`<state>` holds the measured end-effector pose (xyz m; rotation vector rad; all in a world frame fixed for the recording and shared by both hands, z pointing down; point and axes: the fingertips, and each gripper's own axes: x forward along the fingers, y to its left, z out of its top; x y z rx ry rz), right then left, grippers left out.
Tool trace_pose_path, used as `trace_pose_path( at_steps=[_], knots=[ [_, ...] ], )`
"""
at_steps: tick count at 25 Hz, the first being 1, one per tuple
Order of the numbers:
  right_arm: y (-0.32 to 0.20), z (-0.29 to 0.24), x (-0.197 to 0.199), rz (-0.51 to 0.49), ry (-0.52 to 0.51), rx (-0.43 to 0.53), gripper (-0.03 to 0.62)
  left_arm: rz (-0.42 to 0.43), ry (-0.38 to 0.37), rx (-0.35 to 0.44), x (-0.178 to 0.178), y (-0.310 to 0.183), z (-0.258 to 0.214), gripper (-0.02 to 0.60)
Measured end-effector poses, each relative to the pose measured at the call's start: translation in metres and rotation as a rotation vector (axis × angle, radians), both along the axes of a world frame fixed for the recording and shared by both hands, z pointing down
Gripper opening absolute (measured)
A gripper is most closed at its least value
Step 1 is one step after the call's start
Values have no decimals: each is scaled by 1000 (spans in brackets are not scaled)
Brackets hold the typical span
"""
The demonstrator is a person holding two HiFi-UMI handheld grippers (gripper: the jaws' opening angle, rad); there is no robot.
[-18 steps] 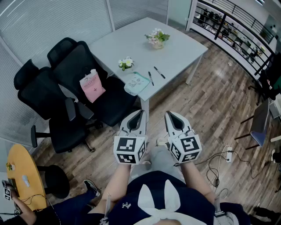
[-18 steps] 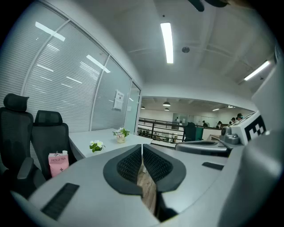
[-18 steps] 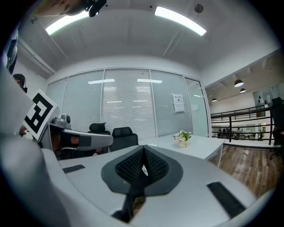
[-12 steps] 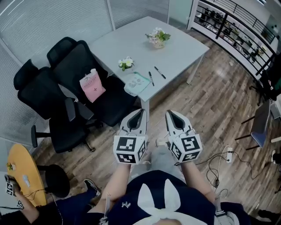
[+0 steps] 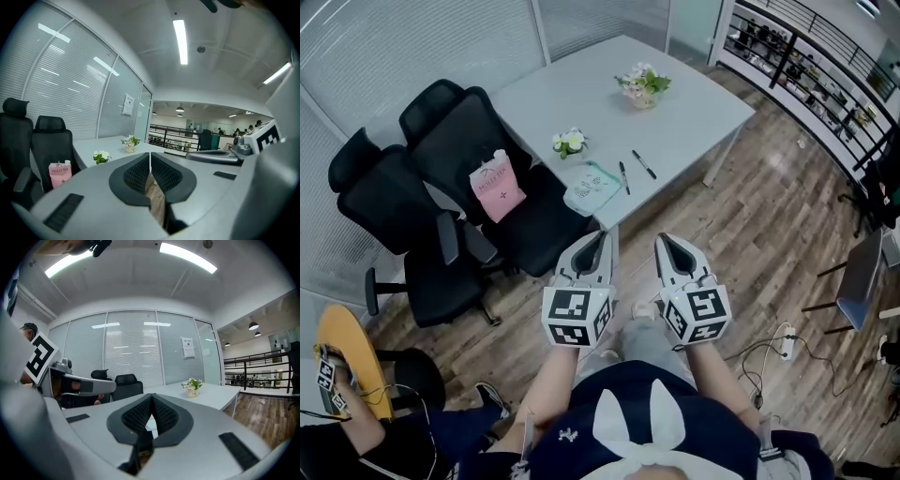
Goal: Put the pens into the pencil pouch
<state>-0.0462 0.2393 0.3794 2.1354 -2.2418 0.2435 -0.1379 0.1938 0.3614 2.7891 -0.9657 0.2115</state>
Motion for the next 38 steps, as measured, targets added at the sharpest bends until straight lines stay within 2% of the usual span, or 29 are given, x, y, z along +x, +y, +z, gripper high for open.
trace_pose_path(
  at_steps=[7,9,10,12,17,26,38],
  knots=[
    [-33,0,23,0,-5,5,7,-5,18,22,19,-29,-8,30],
    [-41,2,29,-3,-8,1,39,-16,22,20,23,-39,-8,32],
    [-45,3,32,-5,-9,-2,50,-19,22,17,25,-43,-7,47],
    [-52,5,38,-6,-9,-8,68,-23,17,7,28,-52,-3,149],
    [-73,14,58,-5,2,-35,132,-67,11,-16,33,-76,7,225],
    [-113,32,93,-52,26,-86,137,-121,-37,-143,46,-115,43,229],
    [-160,57,124,-186,21,-130,137,-263,-104,-267,70,-164,89,229]
  ],
)
